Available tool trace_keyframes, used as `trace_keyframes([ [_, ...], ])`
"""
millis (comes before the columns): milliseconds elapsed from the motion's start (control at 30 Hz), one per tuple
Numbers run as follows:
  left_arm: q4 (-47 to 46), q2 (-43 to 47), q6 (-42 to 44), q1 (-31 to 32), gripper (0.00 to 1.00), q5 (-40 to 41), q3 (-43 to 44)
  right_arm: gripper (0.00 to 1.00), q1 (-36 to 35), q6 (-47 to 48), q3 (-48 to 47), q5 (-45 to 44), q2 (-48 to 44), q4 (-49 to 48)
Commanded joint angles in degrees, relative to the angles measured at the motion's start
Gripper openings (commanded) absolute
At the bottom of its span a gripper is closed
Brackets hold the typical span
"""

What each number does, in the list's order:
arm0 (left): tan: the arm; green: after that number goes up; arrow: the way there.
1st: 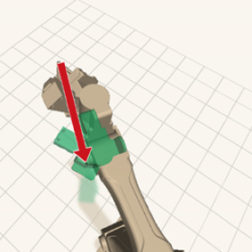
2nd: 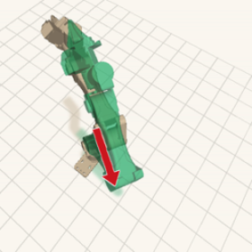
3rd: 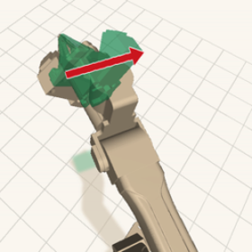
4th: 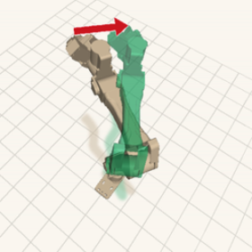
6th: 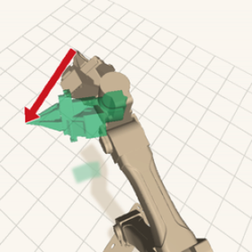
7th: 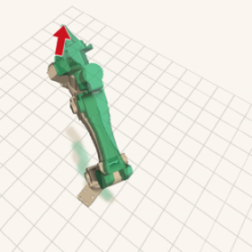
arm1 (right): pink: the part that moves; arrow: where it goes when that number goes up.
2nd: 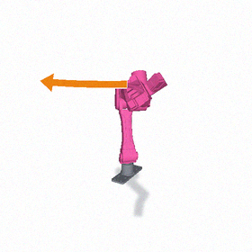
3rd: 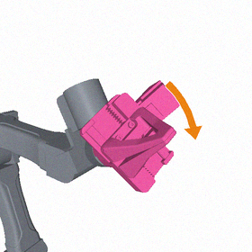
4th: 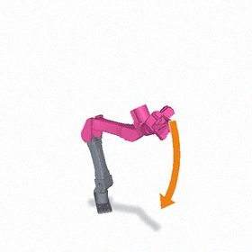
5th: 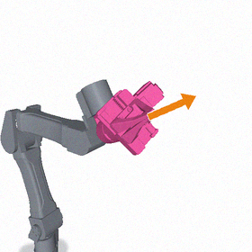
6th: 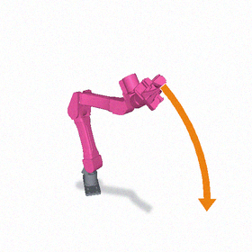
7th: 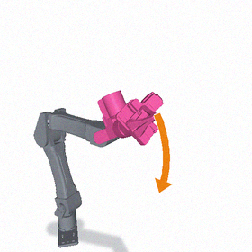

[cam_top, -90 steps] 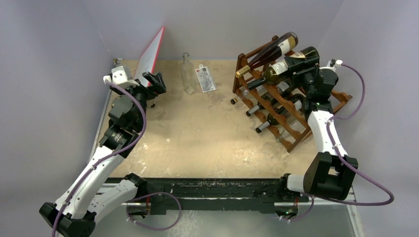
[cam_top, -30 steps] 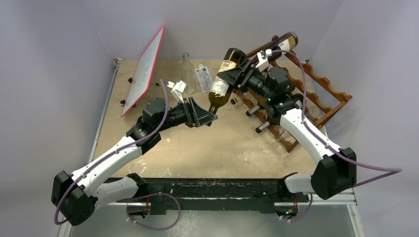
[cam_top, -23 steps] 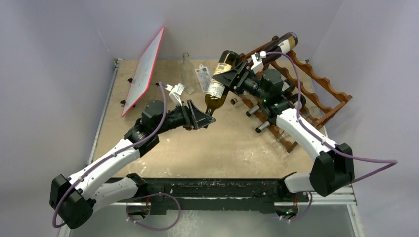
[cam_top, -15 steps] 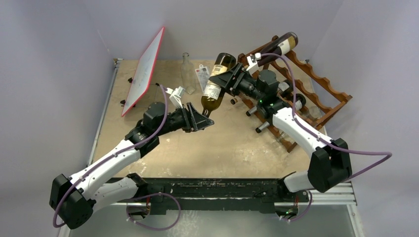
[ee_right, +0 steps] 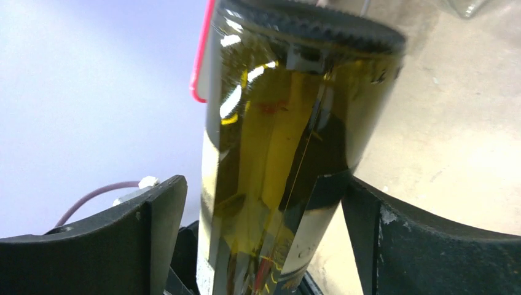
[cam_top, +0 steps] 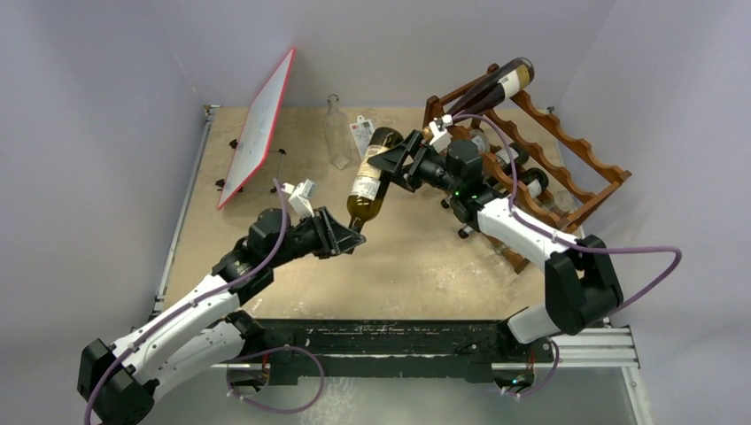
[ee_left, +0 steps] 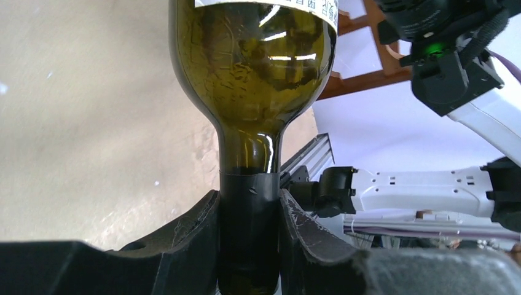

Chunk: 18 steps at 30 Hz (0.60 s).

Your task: Take the wine bottle off the wine rack

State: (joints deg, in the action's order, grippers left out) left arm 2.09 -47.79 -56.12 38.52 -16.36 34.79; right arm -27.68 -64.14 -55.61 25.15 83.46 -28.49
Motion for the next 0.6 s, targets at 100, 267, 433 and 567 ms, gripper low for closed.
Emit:
trace_keyframes([
  [100, -3.1, 7.7, -7.3, -0.4, 0.00, 6.4, -6.1, 1.00, 0.9, 5.7, -5.1, -0.2, 4.5, 0.6],
  [267, 3.1, 7.1, -7.3, -0.4, 0.00, 8.9, -5.5, 1.00, 0.3, 8.3, -4.0, -2.2, 4.6, 1.4],
  [433, 5.7, 4.6, -8.8, -0.4, 0.00, 8.4, -5.1, 1.00, -1.1, 16.8, -6.0, -3.5, 2.9, 5.9],
  [567, 10.7, 4.0, -7.4, -0.4, 0.00, 10.4, -2.6, 0.99, -2.8, 26.6, -9.0, -2.6, 1.9, 10.7],
])
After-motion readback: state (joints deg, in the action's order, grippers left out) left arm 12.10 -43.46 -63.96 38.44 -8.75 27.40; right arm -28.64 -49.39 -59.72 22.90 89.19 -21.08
